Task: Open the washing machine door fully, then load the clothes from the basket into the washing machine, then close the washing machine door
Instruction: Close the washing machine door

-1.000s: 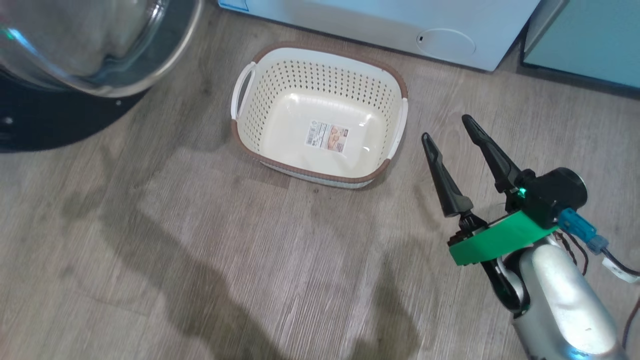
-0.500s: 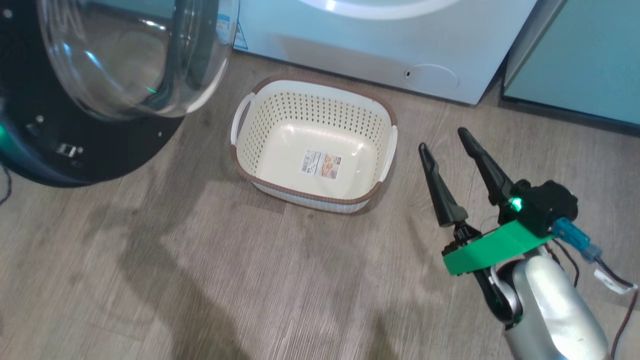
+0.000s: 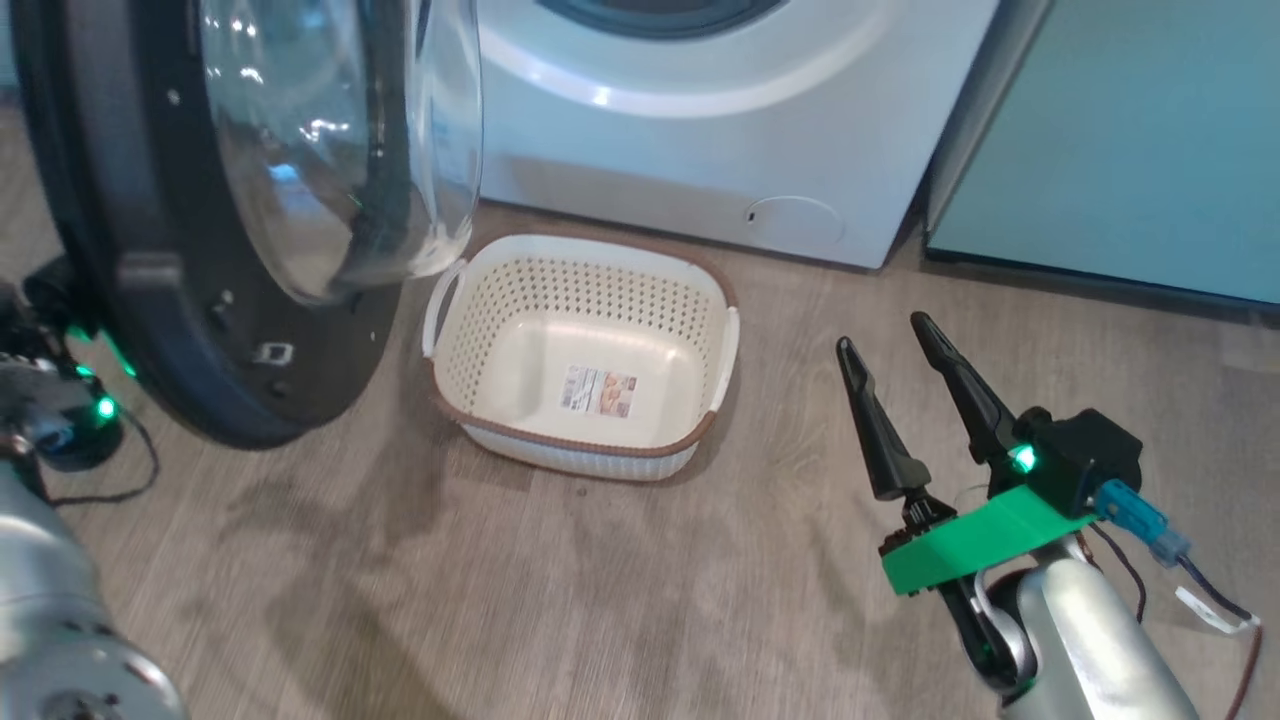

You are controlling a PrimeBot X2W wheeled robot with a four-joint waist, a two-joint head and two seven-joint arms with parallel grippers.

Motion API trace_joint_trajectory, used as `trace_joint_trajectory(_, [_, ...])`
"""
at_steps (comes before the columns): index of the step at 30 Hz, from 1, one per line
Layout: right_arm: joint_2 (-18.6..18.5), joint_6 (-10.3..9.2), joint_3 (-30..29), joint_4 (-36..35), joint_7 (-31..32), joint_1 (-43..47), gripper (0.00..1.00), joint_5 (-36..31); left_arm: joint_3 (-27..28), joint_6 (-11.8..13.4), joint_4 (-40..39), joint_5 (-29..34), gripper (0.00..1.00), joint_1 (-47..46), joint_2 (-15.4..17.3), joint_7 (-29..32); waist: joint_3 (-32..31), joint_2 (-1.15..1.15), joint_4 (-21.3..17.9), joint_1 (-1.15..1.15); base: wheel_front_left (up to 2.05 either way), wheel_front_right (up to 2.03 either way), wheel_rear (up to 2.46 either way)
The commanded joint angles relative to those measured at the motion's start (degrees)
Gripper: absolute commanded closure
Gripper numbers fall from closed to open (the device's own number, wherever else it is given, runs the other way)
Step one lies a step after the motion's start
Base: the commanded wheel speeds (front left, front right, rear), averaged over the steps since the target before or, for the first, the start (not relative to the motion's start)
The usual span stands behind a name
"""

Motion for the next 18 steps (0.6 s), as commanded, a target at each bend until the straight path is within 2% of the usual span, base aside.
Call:
trace_joint_trajectory(1, [0.6,0.00,0.9,-1.8,-0.5,-0.3,0.00,0.0,-0.3,-0.5,-3.2,-0.6,1.00,0.4,0.9,1.5,-1.1,0.00,-1.1,0.00,0.00,0.00,0.00])
trace_joint_trajectory(2, [0.7,0.00,0.7,-1.7,-0.5,0.3,0.00,-0.1,-0.6,-0.5,-5.4,-0.9,1.00,1.8,-0.8,2.7,-1.7,0.00,-1.7,0.00,0.00,0.00,0.00])
trace_joint_trajectory(10, [0.8,0.00,0.7,-1.7,-0.5,1.3,0.00,-0.3,-1.6,1.9,-13.4,-2.7,1.00,6.1,-6.0,7.2,-3.0,0.00,-4.2,0.00,0.00,0.00,0.00])
trace_joint_trajectory(15, [0.9,0.00,0.4,-2.0,-0.5,1.4,0.00,-0.4,-3.3,4.4,-18.5,-5.7,1.00,8.6,-7.3,9.0,-2.8,0.00,-5.9,0.00,0.00,0.00,0.00])
trace_joint_trajectory(18, [1.0,0.00,0.2,-2.1,-0.5,1.2,0.00,-0.5,-6.8,5.3,-17.3,-11.1,1.00,9.5,-7.4,8.2,-2.2,0.00,-7.0,0.00,0.00,0.00,0.00])
